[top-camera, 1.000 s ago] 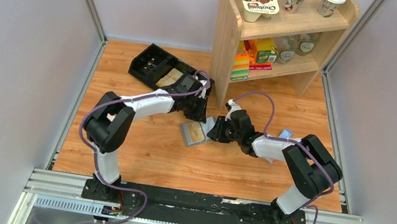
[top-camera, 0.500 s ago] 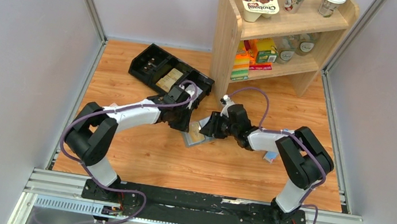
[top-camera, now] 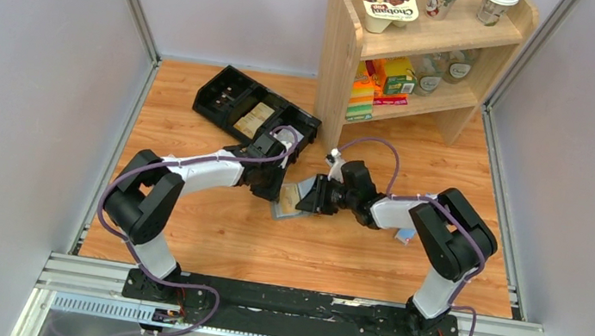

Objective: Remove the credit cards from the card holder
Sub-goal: Remove the credit card from the card holder.

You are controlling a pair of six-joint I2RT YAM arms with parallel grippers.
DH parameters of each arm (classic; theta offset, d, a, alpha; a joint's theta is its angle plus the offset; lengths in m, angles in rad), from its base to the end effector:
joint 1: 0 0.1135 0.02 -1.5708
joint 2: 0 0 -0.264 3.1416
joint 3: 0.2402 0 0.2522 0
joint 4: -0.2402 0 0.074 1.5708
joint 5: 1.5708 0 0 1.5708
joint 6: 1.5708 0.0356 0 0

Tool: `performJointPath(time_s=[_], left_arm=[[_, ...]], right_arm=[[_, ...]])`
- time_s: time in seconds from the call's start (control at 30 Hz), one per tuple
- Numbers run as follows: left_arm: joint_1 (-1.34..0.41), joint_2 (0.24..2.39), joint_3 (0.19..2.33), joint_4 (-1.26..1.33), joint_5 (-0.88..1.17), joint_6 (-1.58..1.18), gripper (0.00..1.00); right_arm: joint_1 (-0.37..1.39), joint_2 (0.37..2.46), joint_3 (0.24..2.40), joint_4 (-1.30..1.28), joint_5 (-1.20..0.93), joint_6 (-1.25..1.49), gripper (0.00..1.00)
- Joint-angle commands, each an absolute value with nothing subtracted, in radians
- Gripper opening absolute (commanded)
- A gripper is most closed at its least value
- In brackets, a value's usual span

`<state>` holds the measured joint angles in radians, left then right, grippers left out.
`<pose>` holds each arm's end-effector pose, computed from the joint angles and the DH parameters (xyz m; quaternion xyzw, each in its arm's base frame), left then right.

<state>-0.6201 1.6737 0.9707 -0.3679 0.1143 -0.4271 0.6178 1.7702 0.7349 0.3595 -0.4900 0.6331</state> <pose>0.2623 -0.1923 0.1675 0.1073 0.9615 -0.1714 0.1862 0.2602 0.2055 0.1263 -0.0983 0.8754 0.4230 0.2123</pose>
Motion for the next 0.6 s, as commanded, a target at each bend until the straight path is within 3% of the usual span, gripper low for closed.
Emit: performJointPath(time_s=[0.0, 0.57], left_arm=[[-0.617, 1.675, 0.976, -0.374, 0.095, -0.394, 0.23], [-0.617, 1.67, 0.999, -0.376, 0.071, -0.413, 0.22]], right_arm=[[0.623, 1.707, 0.684, 0.446, -0.568, 0.692, 0.3], [0.614, 1.746, 0.865, 0.232, -0.357, 0.606, 0.4]])
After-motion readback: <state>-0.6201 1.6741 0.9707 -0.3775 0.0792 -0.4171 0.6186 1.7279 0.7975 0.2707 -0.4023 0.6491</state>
